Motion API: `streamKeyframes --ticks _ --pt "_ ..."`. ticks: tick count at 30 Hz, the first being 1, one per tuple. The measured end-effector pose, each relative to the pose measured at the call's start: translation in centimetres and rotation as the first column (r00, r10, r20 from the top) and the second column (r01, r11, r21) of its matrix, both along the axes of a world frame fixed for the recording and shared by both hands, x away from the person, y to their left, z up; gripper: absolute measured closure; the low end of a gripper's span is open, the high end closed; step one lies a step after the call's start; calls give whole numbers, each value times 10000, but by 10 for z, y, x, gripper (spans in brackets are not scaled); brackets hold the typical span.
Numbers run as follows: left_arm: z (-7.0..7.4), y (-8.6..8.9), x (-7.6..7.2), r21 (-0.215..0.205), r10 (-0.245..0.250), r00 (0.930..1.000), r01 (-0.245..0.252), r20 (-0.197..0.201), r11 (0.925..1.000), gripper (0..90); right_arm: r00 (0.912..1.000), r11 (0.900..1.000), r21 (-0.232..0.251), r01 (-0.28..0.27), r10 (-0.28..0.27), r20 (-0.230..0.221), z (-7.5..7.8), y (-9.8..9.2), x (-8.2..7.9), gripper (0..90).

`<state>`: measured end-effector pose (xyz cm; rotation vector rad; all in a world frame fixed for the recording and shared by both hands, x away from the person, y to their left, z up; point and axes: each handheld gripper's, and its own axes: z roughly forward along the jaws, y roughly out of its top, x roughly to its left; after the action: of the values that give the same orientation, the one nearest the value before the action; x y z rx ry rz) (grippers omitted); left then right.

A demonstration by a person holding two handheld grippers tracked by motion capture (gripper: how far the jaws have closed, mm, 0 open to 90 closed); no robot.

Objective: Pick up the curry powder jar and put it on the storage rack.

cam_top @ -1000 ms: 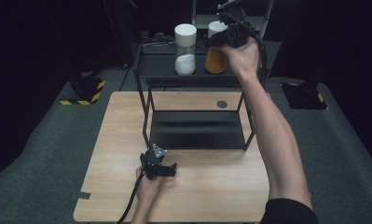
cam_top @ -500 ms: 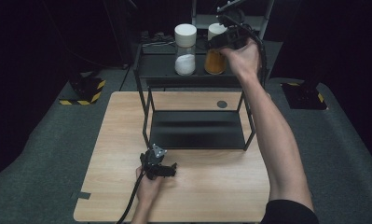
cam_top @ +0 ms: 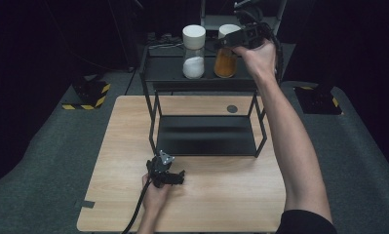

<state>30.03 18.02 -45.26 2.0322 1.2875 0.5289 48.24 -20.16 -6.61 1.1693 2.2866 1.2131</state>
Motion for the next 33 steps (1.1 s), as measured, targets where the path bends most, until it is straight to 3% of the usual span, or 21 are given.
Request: streamKeyframes --ticks 4,9,19,29,33 --pt "0 0 0 0 -1 10000 1 0 10000 13 9990 9991 -402 160 -143 418 2 2 -13 83" --pt "0 0 0 -1 2 10000 -2 2 10000 13 9984 9989 -472 20 6 564 2 -6 -23 57" --pt "0 0 0 6 5 10000 -5 4 10000 13 9970 9980 -565 -291 330 693 -7 -34 -40 53" --pt "0 0 0 0 7 10000 -7 2 10000 13 9946 9865 -1517 -620 737 725 -9 -34 -57 41" --pt "0 0 0 4 6 10000 -6 0 10000 13 9937 9854 -1476 -846 943 601 -17 -38 -61 43"
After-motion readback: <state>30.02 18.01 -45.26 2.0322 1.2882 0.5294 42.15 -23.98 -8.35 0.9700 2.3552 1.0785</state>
